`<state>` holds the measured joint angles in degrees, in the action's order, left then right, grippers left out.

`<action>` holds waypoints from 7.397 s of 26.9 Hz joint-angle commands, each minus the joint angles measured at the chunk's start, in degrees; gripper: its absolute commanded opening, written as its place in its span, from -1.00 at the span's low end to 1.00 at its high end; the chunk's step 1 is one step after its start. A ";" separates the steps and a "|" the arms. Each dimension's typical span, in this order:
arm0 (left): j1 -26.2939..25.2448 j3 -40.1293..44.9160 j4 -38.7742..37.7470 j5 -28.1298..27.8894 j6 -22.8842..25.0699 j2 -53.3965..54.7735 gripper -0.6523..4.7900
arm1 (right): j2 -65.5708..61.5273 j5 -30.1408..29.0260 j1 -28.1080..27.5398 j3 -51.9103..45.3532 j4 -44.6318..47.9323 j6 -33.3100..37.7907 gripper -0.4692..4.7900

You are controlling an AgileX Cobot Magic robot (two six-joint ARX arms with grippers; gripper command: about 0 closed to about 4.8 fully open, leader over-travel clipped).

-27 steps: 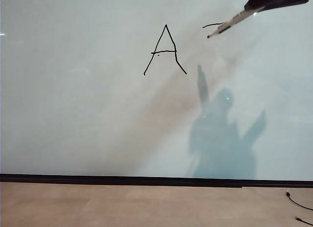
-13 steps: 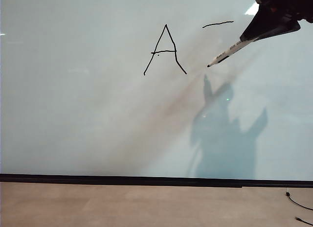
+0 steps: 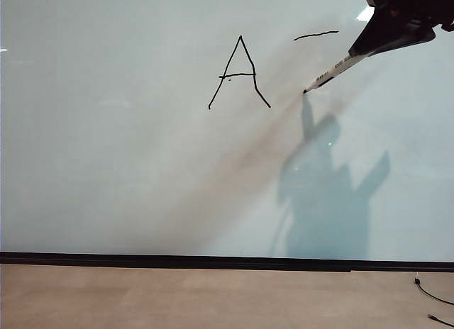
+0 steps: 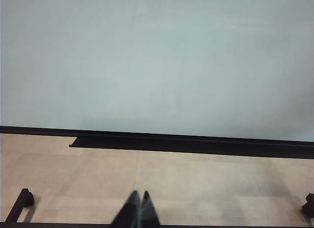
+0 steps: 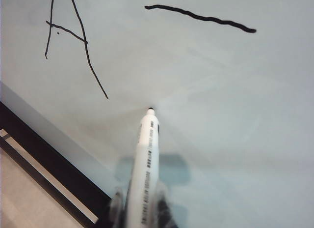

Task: Pick up the pen on the shelf to the right of the whiteboard and write the letter Z.

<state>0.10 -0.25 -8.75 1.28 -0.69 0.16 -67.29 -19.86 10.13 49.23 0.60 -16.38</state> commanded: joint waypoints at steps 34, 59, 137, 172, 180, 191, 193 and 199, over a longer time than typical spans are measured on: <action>0.00 -0.13 0.63 0.02 0.24 0.02 -0.78 | 8.72 8.44 -0.13 0.79 2.36 -0.09 -0.86; 0.02 -0.13 0.61 0.02 0.24 0.02 -0.78 | 12.55 5.95 0.04 -0.63 -1.99 0.39 -0.86; 0.00 -0.13 0.63 0.02 0.24 0.02 -0.78 | 8.20 16.22 0.26 -12.63 16.02 8.83 -0.86; 0.00 -0.13 0.61 0.00 0.24 0.02 -0.78 | 67.19 19.98 3.91 -35.32 -11.54 10.60 -0.86; 0.02 -0.13 0.63 0.02 0.24 0.02 -0.78 | 67.19 19.69 4.22 -44.19 -0.70 12.83 -0.86; 0.02 -0.13 0.61 0.02 0.24 0.02 -0.78 | 67.21 20.48 4.07 -49.20 5.22 12.66 -0.86; 0.02 -0.13 0.63 0.02 0.24 0.02 -0.78 | 67.21 21.86 4.00 -49.20 5.27 11.65 -0.86; 0.00 -0.13 0.63 0.02 0.24 0.02 -0.78 | 67.21 23.12 -0.85 -49.20 5.22 11.41 -0.86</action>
<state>0.10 -0.25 -8.75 1.28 -0.69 0.16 -0.12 3.18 10.37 -0.25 4.89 -4.80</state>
